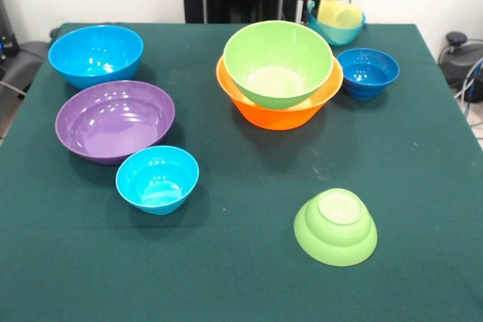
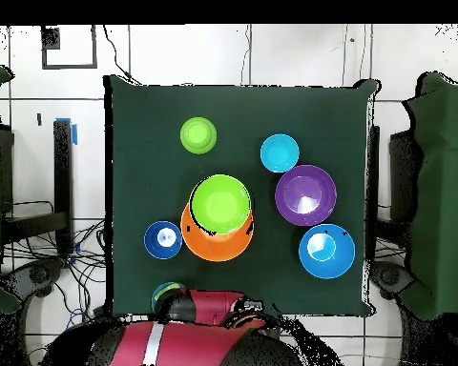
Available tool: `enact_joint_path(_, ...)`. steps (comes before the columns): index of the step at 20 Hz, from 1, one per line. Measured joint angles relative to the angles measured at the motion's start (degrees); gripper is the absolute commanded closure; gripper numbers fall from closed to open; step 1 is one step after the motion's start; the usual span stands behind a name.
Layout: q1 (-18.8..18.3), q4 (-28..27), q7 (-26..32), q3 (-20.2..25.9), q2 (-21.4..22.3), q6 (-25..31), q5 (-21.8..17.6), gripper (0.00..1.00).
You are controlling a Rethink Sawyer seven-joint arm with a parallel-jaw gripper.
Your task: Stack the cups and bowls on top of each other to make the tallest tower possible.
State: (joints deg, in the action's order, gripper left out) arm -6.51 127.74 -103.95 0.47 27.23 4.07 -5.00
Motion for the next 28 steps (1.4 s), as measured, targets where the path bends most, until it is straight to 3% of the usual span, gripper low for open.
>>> enact_joint_path(11, -2.2, 0.0, 0.0, 1.7, 10.5, 12.1, 0.0, 1.0)
enact_joint_path(23, -4.5, 0.1, 0.0, 4.3, 15.9, 15.4, -0.1, 1.0)
enact_joint_path(28, -6.4, 0.1, 0.0, 5.4, 18.9, 19.5, -0.1, 1.0)
